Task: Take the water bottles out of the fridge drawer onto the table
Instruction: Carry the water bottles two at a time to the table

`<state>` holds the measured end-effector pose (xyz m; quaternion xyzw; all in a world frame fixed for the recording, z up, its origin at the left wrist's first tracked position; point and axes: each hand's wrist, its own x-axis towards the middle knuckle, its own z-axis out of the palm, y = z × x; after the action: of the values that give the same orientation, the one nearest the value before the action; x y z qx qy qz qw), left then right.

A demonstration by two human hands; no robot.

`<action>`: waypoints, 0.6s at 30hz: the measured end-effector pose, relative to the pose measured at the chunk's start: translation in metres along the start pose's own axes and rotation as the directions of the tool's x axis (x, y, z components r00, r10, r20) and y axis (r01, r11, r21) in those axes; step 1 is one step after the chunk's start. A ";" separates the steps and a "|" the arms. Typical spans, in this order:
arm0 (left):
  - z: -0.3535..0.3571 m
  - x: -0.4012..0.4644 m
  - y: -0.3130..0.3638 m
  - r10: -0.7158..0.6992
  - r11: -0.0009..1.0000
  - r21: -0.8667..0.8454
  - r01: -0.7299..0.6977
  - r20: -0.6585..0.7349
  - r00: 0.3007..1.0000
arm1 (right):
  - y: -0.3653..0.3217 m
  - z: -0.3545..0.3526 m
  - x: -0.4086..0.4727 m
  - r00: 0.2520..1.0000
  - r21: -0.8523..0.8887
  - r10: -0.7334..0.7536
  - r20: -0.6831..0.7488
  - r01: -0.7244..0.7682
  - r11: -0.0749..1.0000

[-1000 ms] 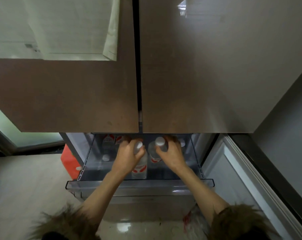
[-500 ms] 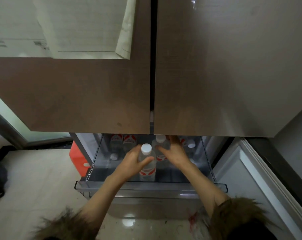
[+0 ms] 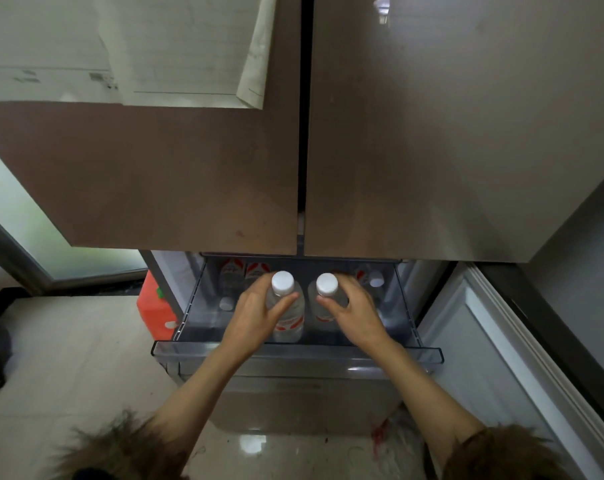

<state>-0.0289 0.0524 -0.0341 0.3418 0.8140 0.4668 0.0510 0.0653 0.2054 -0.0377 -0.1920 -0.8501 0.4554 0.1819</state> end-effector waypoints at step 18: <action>-0.142 -0.091 0.094 0.100 0.979 -0.106 -0.172 -0.486 0.868 | -0.159 -0.013 -0.078 0.888 0.024 -0.444 -0.121 0.449 0.893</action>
<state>0.0312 -0.0747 0.0981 0.2676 0.7389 0.5974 -0.1598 0.1130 0.0946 0.0925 -0.0119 -0.8478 0.4117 0.3341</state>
